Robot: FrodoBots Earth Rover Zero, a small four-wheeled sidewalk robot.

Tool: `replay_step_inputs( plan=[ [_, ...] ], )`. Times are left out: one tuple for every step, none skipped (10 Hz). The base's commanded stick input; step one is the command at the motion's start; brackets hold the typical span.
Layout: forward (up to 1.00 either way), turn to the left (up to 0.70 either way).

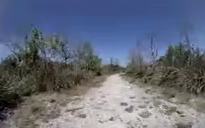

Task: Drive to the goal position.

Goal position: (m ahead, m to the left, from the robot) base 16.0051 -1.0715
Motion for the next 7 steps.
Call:
replay_step_inputs(
  plan=[
    [0.7, -0.35],
    [0.7, -0.35],
    [0.7, -0.35],
    [0.7, -0.35],
    [0.7, -0.32],
    [0.7, -0.18],
    [0.7, -0.04]
  ],
)
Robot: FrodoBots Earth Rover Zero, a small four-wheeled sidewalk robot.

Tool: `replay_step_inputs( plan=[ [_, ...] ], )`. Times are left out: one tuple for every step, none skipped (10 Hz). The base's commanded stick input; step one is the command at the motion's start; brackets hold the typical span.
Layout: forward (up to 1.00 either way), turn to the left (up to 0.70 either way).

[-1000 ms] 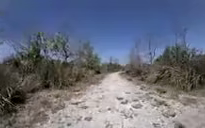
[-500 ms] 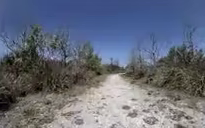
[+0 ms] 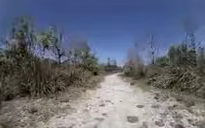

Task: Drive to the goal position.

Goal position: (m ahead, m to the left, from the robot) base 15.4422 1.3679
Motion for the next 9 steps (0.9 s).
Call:
replay_step_inputs(
  plan=[
    [0.7, 0.0],
    [0.7, 0.0],
    [0.7, 0.0],
    [0.7, 0.0],
    [0.7, 0.0],
    [0.7, 0.0],
    [0.7, 0.0],
    [0.7, 0.0],
    [0.7, 0.0]
  ],
)
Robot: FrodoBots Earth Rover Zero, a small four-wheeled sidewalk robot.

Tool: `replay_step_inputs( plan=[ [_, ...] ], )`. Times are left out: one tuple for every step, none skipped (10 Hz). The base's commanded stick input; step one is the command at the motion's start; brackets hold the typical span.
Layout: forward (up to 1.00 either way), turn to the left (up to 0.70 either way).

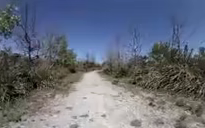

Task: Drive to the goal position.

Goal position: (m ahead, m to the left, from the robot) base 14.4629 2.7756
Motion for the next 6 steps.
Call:
replay_step_inputs(
  plan=[
    [0.7, 0.0],
    [0.7, 0.0],
    [0.7, 0.0],
    [0.7, 0.0],
    [0.7, 0.0],
    [0.7, 0.0]
  ],
)
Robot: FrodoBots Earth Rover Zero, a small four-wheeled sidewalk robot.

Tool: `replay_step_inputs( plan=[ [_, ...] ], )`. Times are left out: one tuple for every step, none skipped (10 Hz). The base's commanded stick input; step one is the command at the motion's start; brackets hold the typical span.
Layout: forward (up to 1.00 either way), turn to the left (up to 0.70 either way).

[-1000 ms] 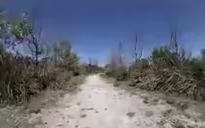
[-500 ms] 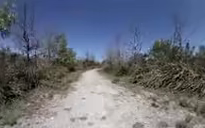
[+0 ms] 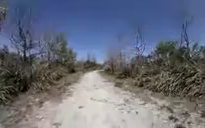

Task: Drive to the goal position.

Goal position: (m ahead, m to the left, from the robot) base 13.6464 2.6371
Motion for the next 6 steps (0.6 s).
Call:
replay_step_inputs(
  plan=[
    [0.7, 0.02],
    [0.7, 0.09],
    [0.7, 0.15],
    [0.7, 0.22],
    [0.7, 0.29],
    [0.7, 0.33]
  ],
)
